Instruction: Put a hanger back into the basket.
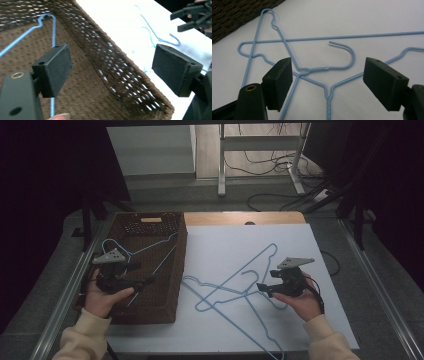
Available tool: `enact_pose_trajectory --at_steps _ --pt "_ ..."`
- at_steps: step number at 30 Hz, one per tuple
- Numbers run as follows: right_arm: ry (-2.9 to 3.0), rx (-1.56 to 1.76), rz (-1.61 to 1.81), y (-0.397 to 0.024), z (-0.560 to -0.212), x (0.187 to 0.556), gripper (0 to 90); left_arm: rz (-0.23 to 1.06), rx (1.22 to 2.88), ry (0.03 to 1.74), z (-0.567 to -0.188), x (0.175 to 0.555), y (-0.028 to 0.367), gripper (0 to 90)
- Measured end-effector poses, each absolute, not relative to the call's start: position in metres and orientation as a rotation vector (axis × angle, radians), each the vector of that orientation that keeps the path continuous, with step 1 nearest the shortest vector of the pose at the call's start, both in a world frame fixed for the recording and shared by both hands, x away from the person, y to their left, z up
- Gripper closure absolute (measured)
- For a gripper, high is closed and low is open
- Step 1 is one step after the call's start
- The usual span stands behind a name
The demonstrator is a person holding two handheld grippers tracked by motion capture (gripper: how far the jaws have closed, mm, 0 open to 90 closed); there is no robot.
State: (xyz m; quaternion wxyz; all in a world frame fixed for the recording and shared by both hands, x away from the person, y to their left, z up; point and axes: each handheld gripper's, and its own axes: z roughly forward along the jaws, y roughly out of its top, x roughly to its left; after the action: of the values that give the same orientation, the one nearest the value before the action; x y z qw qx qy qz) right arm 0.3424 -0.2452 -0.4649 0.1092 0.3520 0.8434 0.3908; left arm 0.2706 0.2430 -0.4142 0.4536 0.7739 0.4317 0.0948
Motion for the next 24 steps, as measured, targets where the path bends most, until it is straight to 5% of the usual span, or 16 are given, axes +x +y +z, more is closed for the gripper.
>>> enact_pose_trajectory --at_steps 24 --pt "2.457 1.029 1.162 -0.243 -0.457 0.333 23.7 0.234 1.959 1.027 -0.42 0.265 0.212 14.3"
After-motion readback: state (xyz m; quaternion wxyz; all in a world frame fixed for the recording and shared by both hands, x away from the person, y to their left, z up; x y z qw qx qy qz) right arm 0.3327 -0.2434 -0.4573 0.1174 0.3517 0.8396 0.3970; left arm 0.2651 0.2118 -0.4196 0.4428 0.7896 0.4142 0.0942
